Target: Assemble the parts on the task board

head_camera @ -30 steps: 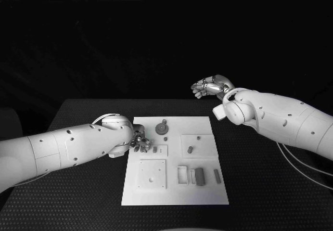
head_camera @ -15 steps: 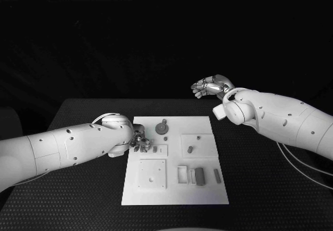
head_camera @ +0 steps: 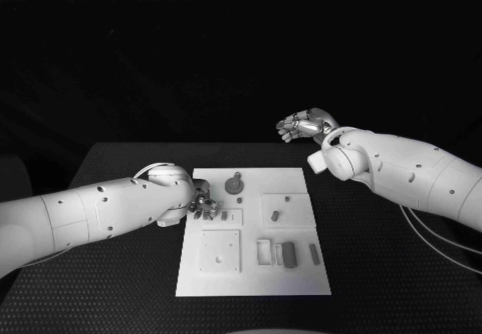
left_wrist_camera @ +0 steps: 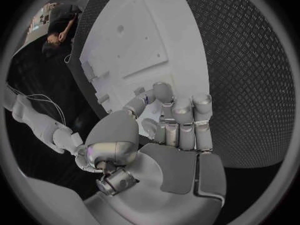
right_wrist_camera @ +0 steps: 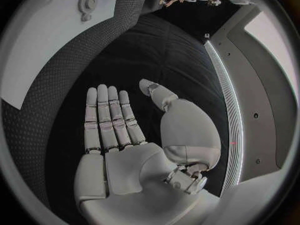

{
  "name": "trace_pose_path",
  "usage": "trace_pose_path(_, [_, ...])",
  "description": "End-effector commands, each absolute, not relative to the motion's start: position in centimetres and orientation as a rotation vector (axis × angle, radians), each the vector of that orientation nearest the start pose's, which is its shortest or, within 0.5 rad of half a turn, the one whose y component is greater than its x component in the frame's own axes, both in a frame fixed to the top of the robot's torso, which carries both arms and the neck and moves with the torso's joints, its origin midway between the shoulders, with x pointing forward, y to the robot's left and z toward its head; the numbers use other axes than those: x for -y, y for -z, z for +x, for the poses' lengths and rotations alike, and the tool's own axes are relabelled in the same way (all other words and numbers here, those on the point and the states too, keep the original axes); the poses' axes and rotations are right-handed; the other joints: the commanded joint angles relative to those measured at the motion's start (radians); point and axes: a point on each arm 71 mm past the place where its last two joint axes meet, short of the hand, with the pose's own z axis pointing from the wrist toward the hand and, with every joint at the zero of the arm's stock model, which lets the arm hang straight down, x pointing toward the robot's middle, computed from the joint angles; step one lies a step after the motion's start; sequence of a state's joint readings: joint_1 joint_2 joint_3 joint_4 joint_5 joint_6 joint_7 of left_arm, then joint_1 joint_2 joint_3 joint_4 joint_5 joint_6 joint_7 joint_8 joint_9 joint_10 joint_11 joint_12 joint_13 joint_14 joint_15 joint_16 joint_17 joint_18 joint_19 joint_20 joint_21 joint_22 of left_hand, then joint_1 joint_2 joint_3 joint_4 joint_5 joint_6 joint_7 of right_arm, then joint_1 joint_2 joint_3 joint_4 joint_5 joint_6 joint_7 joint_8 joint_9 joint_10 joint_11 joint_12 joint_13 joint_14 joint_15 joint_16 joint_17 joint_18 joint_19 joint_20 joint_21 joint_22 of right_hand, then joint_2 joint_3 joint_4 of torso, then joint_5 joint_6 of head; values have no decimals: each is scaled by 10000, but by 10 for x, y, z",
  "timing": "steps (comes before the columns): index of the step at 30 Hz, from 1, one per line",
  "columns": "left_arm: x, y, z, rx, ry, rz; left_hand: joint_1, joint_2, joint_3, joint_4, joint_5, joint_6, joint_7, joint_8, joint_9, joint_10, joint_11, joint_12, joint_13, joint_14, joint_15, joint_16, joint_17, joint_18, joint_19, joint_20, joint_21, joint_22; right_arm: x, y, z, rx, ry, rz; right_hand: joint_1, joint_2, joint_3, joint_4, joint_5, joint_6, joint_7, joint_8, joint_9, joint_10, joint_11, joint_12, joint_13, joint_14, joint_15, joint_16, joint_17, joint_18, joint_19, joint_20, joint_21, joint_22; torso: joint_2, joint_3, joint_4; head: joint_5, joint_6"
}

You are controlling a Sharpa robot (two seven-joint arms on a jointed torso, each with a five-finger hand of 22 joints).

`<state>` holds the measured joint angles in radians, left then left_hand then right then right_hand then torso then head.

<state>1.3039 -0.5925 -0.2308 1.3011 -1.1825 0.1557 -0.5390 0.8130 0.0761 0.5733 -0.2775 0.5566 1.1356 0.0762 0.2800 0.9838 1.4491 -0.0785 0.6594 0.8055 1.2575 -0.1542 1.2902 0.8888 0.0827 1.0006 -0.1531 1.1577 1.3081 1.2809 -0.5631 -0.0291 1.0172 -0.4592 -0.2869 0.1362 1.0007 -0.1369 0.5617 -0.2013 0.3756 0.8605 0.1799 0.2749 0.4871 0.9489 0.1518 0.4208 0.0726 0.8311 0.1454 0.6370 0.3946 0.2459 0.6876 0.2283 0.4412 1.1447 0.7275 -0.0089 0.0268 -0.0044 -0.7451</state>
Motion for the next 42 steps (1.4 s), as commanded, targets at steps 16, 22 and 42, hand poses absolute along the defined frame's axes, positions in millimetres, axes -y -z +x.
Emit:
trace_pose_path(16, [-159,256,504,-23410,1063,1672,113,202,186,-64,-612,550,-603,-99,72,-130,-102,88,-72,181,-345,55,-94,138,-13,-944,21,137,211,166,585,-15724,-10929,7532,-87,28,-41,2,35,-19,63,-65,-16,-1,70,-41,-16,-62,2,-58,15,158,-58,-6,-66,21,3,-2,-14,6,-22])
trace_pose_path(22, [-161,256,504,-23522,1110,1491,68,161,159,-33,-718,535,-591,-125,77,-133,-87,97,-92,177,-336,51,-116,136,-10,-940,17,130,212,167,585,-15724,-10921,7537,-89,27,-43,2,34,-22,64,-66,-17,-2,70,-42,-16,-64,2,-59,15,158,-60,-5,-70,23,0,2,-7,-13,-19])
trace_pose_path(42, [-165,257,504,-23705,928,1319,-988,-1159,-109,1261,-2529,345,-498,-566,-201,-231,-17,6,-298,67,-293,-90,-327,201,-74,-982,-144,85,213,167,585,-15720,-10911,7558,-98,18,-53,3,38,-36,74,-73,-22,-7,73,-46,-16,-73,6,-66,16,157,-66,-2,-84,29,-3,0,2,-28,-36])
